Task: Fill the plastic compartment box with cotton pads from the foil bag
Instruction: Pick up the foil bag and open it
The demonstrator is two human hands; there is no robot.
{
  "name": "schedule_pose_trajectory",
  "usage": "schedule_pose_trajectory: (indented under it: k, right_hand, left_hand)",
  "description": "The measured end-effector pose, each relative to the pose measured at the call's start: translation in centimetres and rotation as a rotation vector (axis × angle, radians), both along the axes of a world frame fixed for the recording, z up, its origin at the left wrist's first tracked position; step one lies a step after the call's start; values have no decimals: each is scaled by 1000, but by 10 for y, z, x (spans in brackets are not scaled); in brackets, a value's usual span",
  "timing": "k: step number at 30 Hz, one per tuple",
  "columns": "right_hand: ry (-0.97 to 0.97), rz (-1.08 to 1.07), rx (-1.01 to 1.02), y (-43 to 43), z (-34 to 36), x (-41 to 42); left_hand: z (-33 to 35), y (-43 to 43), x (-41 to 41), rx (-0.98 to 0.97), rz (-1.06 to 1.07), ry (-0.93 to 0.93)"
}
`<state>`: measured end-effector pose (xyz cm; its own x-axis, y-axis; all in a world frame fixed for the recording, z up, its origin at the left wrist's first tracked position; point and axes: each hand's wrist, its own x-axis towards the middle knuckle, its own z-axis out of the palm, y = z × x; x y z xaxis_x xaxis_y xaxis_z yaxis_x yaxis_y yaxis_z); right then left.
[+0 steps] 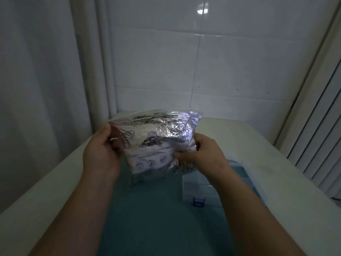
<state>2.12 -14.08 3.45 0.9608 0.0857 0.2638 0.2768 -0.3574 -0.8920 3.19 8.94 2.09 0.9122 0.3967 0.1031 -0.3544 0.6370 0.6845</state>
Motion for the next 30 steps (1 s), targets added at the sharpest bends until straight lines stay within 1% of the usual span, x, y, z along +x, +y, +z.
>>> schedule_pose_trajectory:
  k: [2,5,9,12,14,15,17,19,21,22,24,27,30]
  right_hand:
    - [-80,-45,-5,1,2,3]
    - [-172,-72,0,3,3,8]
    - [-295,-144,-172,10,1,16]
    - [-316,-159,-256,13,-5,21]
    - [-279,-125,-247,12,-7,19]
    - [-240,-89,-203,11,-8,18]
    - [-119,1,-31,11,-11,16]
    - [19,32,191,12,-11,18]
    - [164,52,471,13,-8,16]
    - [217,69,579,14,-6,14]
    - [256,52,624,13,-6,14]
    - [303,-17,586,11,-13,19]
    - [364,34,546,10,-20,23]
  left_hand:
    - [-1,3,0,99,5,79]
    - [3,2,-6,246,-146,199]
    - [8,6,-10,438,-378,391]
    - [9,14,-10,478,-516,433]
    - [9,17,-10,474,-525,446]
    - [9,18,-9,479,-516,445]
    - [8,18,-7,476,-485,403]
    - [7,17,-5,440,-443,353]
    - [5,16,-5,429,-403,313]
    - [3,15,-5,428,-387,300]
    - [0,14,-5,420,-359,272]
    - [-5,12,-4,383,-337,223]
    - [-7,7,-5,375,-313,185]
